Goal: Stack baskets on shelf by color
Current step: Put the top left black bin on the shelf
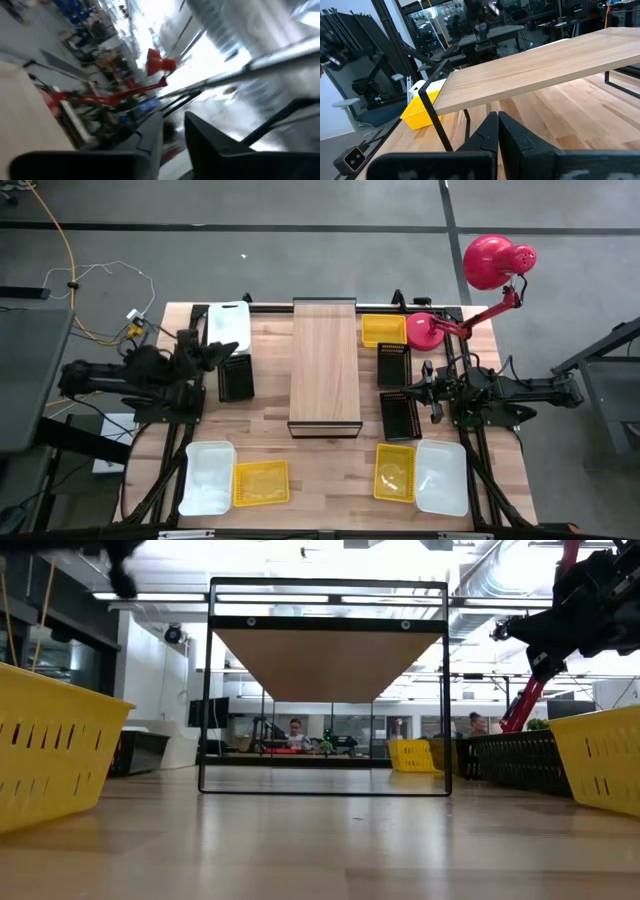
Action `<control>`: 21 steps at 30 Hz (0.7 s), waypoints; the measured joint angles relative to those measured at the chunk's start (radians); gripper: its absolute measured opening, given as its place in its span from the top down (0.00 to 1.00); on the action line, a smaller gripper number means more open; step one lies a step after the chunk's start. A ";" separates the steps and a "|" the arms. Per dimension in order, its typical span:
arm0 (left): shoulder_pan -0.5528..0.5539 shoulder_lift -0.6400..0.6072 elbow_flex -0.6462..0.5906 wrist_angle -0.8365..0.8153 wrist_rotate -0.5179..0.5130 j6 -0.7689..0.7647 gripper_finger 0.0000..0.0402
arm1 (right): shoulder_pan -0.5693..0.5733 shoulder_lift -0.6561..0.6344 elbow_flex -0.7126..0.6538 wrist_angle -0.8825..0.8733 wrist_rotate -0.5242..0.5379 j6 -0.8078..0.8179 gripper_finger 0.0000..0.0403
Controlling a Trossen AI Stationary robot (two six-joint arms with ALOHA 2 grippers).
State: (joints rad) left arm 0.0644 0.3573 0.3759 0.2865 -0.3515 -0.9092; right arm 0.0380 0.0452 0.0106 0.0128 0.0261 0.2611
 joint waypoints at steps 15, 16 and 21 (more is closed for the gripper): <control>0.062 0.584 0.603 -1.250 -0.051 -0.320 0.41 | 0.000 0.000 0.000 0.000 0.000 0.000 1.00; 0.062 0.607 0.603 -1.272 -0.043 -0.359 0.41 | 0.000 0.000 0.000 0.000 0.000 0.000 1.00; 0.042 0.728 0.603 -1.366 -0.001 -0.487 0.44 | 0.000 0.000 0.000 0.000 0.000 0.000 1.00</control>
State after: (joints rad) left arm 0.1067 1.0852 0.9787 -1.0791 -0.3528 -1.3960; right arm 0.0377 0.0454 0.0108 0.0129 0.0259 0.2610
